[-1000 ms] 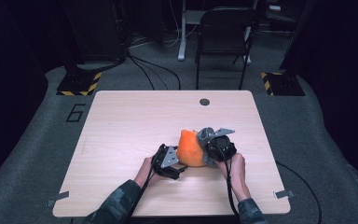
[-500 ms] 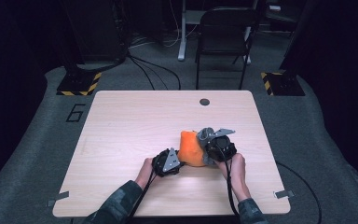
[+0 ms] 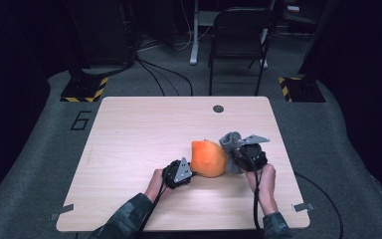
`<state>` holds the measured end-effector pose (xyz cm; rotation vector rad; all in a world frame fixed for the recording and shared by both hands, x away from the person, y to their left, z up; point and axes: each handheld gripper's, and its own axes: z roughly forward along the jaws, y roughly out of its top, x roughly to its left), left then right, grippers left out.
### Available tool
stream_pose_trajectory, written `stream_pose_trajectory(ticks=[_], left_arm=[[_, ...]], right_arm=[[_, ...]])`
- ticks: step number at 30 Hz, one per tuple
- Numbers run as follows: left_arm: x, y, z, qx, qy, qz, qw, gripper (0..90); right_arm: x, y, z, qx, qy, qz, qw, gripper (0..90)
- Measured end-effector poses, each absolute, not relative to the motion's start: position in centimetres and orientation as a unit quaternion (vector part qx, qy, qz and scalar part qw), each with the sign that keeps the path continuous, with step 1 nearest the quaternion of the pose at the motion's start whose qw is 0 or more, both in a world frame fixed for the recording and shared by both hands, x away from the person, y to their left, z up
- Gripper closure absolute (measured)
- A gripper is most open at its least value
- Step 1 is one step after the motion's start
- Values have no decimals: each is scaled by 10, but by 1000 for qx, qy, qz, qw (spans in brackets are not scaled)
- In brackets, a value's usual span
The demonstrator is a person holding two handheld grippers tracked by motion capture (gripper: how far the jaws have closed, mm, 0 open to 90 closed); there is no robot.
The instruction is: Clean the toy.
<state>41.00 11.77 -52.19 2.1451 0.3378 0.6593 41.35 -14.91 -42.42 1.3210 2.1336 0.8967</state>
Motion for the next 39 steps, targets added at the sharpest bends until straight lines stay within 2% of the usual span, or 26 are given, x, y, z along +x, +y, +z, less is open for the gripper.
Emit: stream_pose_trajectory(ticks=[6,10,18,31,39], left_arm=[[410,118,-522,856,139,264,423,679],[410,118,-522,853,139,264,429,702],[410,121,-518,829,162,256,470,730],[411,133,-483,810,222,176,513,731],[412,136,-467,812,278,113,500,727]], right_arm=[[401,-186,-430,521,762,295,244,695],[404,-192,-443,532,764,277,237,693],[408,-190,-446,531,766,275,234,691],[409,-196,-445,535,763,275,238,690],[409,-194,-445,535,763,276,237,689]])
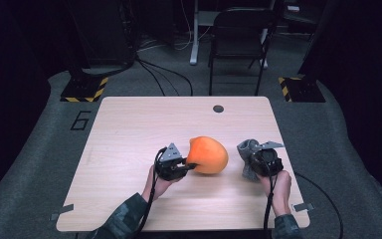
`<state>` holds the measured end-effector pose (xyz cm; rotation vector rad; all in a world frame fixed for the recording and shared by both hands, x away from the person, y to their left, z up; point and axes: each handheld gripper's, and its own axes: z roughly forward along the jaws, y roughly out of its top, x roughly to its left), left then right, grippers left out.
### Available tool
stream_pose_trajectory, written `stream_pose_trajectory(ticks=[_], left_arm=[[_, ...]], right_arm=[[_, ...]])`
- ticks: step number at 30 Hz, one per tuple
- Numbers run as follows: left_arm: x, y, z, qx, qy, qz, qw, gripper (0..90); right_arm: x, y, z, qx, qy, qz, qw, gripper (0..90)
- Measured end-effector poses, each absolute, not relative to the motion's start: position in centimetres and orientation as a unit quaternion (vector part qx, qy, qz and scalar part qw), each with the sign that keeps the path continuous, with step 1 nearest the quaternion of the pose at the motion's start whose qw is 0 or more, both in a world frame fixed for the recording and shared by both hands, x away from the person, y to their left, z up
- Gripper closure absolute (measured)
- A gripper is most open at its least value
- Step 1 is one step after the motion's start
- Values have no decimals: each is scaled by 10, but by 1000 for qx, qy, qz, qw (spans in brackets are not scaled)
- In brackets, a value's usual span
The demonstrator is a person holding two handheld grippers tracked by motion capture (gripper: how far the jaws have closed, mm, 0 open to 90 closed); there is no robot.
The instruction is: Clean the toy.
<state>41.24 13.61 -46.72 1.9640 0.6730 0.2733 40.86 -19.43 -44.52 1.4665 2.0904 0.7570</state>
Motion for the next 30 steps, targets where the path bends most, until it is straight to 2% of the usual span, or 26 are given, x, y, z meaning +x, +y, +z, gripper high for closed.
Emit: stream_pose_trajectory(ticks=[11,18,22,26,30], left_arm=[[417,142,-464,801,342,28,491,722],[426,145,-484,791,375,-19,483,715],[426,145,-483,788,377,-21,486,710],[426,145,-484,787,380,-23,486,703],[426,144,-484,788,381,-20,484,700]], right_arm=[[409,-191,-446,533,764,274,238,689],[410,-189,-449,533,769,265,234,688],[410,-184,-448,529,770,268,234,688],[404,-171,-432,518,770,294,230,689],[395,-139,-409,481,782,327,224,689]])
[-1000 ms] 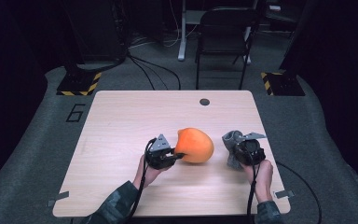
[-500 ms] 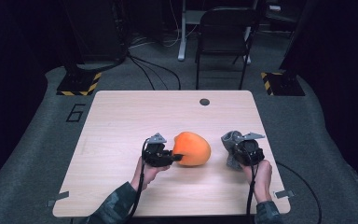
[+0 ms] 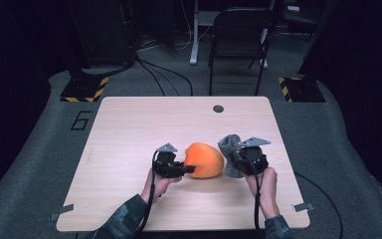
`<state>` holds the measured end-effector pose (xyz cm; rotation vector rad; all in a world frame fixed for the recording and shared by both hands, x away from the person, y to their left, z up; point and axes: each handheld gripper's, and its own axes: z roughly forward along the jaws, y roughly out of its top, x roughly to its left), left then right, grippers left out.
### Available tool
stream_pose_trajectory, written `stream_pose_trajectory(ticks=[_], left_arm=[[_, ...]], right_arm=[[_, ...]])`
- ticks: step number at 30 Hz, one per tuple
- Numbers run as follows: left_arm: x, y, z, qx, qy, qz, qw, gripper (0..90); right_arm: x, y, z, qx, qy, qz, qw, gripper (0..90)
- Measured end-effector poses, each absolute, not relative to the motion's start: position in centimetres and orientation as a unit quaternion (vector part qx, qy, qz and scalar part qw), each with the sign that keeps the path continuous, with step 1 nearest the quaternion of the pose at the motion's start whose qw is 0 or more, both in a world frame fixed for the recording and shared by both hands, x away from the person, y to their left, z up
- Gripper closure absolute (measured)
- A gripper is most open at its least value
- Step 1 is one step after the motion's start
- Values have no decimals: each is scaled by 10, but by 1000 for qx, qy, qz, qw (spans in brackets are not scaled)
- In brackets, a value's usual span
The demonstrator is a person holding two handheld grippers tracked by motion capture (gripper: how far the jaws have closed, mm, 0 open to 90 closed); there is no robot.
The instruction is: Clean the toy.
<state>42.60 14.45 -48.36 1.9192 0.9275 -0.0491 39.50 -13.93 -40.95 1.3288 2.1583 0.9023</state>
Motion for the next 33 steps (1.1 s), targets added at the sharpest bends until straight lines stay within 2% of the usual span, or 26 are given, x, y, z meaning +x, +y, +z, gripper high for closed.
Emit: stream_pose_trajectory(ticks=[6,13,16,26,33], left_arm=[[424,143,-484,790,375,-16,484,698],[421,139,-486,796,363,-12,484,699],[420,137,-486,801,357,-8,481,700],[420,137,-487,797,358,-16,486,699],[420,136,-487,798,356,-15,485,697]], right_arm=[[389,-69,-398,421,818,327,216,688],[393,-45,-417,400,834,298,237,686],[393,-47,-422,398,832,294,252,691],[400,-81,-428,428,820,286,248,691],[413,-110,-445,464,811,274,229,690]])
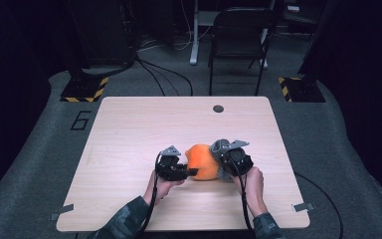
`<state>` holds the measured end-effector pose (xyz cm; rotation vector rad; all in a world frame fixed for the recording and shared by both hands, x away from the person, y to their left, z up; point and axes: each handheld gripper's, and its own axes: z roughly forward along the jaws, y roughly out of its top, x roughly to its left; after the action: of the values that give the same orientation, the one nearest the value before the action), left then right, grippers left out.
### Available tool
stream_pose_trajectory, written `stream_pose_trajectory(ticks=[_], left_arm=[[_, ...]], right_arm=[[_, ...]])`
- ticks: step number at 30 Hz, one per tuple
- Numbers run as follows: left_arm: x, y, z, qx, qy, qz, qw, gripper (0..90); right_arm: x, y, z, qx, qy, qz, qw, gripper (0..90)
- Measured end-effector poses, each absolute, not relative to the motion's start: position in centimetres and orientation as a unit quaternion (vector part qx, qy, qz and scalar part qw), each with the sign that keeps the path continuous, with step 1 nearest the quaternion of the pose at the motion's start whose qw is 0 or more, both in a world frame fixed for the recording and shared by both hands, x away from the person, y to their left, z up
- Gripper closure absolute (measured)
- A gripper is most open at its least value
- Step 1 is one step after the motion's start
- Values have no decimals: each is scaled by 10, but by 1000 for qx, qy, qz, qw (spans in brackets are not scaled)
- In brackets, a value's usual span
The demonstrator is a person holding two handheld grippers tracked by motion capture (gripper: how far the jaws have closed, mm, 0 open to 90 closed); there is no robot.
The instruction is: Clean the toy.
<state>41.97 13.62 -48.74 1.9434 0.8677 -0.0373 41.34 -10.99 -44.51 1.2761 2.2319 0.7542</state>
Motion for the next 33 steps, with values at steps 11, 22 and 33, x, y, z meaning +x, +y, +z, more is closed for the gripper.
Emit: stream_pose_trajectory(ticks=[11,22,33], left_arm=[[421,137,-487,800,352,-11,486,698],[420,137,-487,801,350,-7,485,698],[418,134,-486,807,343,11,482,698]], right_arm=[[437,-129,-494,507,813,209,196,688],[414,-136,-420,487,784,321,211,688],[387,-57,-417,383,825,358,211,683]])
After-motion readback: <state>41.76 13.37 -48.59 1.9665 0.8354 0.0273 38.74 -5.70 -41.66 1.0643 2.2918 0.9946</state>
